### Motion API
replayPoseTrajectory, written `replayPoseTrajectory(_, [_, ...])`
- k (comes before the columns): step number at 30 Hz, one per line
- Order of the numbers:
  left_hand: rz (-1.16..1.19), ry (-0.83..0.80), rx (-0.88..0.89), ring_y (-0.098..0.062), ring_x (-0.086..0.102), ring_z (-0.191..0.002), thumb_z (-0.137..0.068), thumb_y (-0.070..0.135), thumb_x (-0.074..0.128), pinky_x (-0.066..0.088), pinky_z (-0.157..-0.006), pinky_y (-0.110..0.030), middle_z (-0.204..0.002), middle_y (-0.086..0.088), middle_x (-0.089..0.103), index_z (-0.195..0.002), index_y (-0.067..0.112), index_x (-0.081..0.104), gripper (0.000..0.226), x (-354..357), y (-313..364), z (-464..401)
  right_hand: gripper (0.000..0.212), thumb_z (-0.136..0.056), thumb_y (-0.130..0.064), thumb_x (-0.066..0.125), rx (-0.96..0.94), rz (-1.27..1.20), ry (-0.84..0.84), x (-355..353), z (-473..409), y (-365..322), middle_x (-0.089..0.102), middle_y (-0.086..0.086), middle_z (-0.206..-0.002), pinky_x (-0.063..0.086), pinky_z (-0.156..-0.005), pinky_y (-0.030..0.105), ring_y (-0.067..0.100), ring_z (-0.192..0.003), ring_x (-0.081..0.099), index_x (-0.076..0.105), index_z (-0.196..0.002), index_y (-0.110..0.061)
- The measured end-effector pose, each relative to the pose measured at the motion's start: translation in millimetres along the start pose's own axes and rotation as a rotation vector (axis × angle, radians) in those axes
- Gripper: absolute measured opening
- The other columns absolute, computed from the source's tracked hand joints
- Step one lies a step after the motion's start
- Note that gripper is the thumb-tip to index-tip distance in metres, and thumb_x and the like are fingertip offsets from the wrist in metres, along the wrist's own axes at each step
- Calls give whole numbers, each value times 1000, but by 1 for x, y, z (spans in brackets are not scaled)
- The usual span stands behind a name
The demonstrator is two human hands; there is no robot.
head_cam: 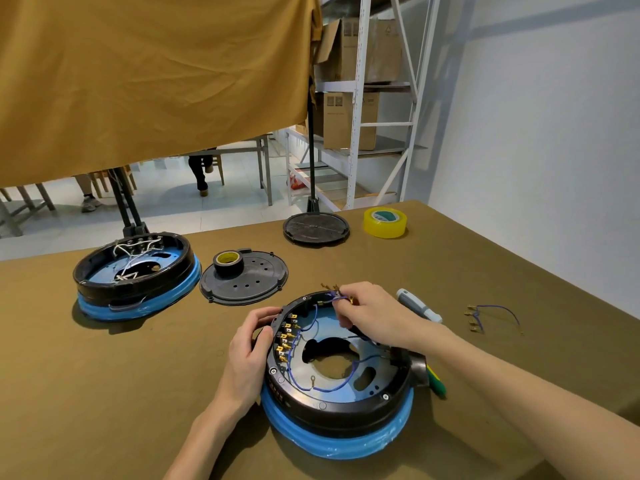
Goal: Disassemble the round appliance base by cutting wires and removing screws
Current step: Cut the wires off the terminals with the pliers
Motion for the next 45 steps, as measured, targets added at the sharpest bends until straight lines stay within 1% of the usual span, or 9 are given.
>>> replayPoseTrajectory(8, [11,-3,13,-5,65,-114,-95,37,46,55,-87,-20,-117,15,71,-127,26,62,37,0,0,0,35,-105,-16,45,102,-323,-58,15,-13,-17,35,-3,-56,26,-52,27,13,-50,29,40,-70,-17])
replayPoseTrajectory(14, [17,1,24,-4,65,-113,-95,37,46,54,-85,-17,-114,20,70,-125,27,63,36,-1,-1,0,35,-108,-13,37,154,-708,157,-10,-17,-20,65,11,-66,53,-67,35,25,-62,61,48,-75,-9])
replayPoseTrajectory(16, [26,-6,25,-4,66,-111,-95,37,47,55,-84,-18,-113,20,71,-125,27,63,36,-1,-2,0,30,-109,-18,38,156,-768,236,-32,-10,-6,59,4,-59,52,-54,35,21,-51,55,47,-82,-11])
replayPoseTrajectory(20, [29,-13,20,-3,66,-110,-94,39,46,55,-82,-16,-113,20,70,-125,27,62,37,-1,-2,-1,31,-106,-28,40,334,-442,432,-75,14,57,33,-6,-51,23,-39,23,12,-39,26,39,-77,-17])
replayPoseTrajectory(29, [24,-19,29,-2,66,-109,-93,38,46,50,-84,-23,-116,17,71,-125,27,63,37,0,-3,-2,31,-107,-30,33,601,503,435,-86,48,144,61,5,-84,50,-66,37,25,-76,61,53,-89,-15])
replayPoseTrajectory(33, [17,-19,35,-2,65,-110,-93,38,47,49,-84,-21,-116,19,70,-125,27,63,38,0,-4,-3,13,-102,-24,46,621,599,365,-85,45,134,64,7,-97,54,-80,40,26,-88,61,56,-100,-15])
replayPoseTrajectory(36, [13,-16,40,-3,65,-110,-93,38,47,49,-85,-21,-117,16,70,-125,25,64,39,0,-5,-4,37,-94,-22,56,577,750,314,-79,42,122,58,11,-127,42,-101,46,34,-117,53,51,-131,-18])
replayPoseTrajectory(41, [31,-17,43,-3,67,-107,-93,36,47,54,-80,-15,-115,15,71,-126,23,63,39,2,-5,-4,13,-98,-22,56,124,484,419,-48,41,75,62,-5,-96,44,-75,32,18,-89,58,65,-108,-20])
replayPoseTrajectory(45, [30,-18,46,-3,66,-107,-94,35,47,53,-81,-13,-114,17,71,-127,22,62,39,2,-5,-3,26,-105,-34,43,122,546,327,-24,35,67,59,1,-101,45,-76,35,22,-92,57,63,-110,-18])
Point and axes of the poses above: each hand's wrist, its own z-axis away from the middle knuckle, its own x-axis out of the palm, y = z × x, the point moved 2 cm from there along -z, towards the middle knuckle
